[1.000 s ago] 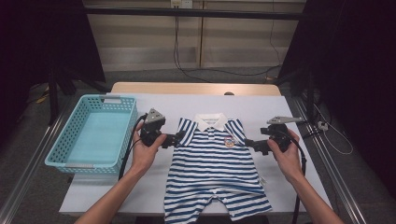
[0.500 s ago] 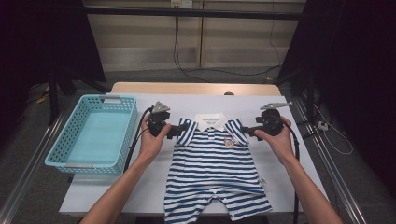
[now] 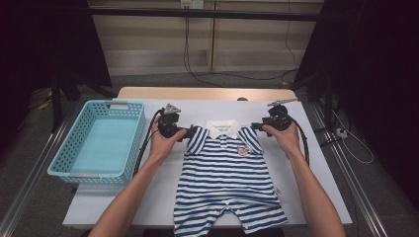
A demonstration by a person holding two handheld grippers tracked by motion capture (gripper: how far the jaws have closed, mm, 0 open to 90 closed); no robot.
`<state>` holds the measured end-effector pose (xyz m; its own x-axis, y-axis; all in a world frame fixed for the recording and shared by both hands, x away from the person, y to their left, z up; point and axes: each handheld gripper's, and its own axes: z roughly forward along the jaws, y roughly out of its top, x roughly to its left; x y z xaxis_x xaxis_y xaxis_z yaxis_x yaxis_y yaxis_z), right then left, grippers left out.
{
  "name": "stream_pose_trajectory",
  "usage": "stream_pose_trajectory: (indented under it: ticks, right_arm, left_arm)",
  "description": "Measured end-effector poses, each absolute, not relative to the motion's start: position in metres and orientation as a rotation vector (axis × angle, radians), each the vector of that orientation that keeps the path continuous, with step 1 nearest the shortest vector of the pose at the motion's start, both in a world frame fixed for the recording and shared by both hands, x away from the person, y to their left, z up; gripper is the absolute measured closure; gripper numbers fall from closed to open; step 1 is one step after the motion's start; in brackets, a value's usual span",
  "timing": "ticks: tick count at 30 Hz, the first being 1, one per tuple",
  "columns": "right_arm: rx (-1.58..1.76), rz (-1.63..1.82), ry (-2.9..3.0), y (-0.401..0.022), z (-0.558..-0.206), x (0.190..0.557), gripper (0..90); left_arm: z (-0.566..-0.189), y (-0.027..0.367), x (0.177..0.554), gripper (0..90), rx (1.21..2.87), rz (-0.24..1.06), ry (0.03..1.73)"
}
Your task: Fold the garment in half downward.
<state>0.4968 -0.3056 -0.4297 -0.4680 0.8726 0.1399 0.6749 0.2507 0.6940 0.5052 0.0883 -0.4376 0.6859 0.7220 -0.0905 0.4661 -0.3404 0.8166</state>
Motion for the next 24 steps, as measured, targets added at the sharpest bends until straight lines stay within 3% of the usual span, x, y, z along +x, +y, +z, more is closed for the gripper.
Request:
stream_pose_trajectory:
  ticks: [5, 7, 9, 19, 21, 24]
  right_arm:
    - [1.462, 1.007, 2.301, -0.301, -0.439, 0.501, 48.5]
    - [1.472, 1.001, 2.315, -0.3, -0.442, 0.502, 52.1]
    - [1.468, 0.996, 2.315, -0.3, -0.444, 0.503, 55.4]
    - [1.455, 0.976, 2.321, -0.294, -0.452, 0.506, 63.6]
    - [1.441, 0.983, 2.329, -0.291, -0.452, 0.505, 70.8]
    - [1.433, 0.96, 2.333, -0.287, -0.452, 0.506, 73.8]
  left_arm:
    - [-0.443, 0.084, 0.509, 6.6, 1.93, 0.345, 0.965]
    - [-0.442, 0.088, 0.511, 6.7, 2.008, 0.354, 0.934]
    - [-0.445, 0.086, 0.511, 6.7, 1.957, 0.334, 0.969]
    - [-0.444, 0.085, 0.516, 9.3, 2.029, 0.326, 0.965]
    - [-0.444, 0.084, 0.517, 9.2, 2.015, 0.308, 0.971]
    - [-0.445, 0.079, 0.517, 9.0, 1.991, 0.286, 0.986]
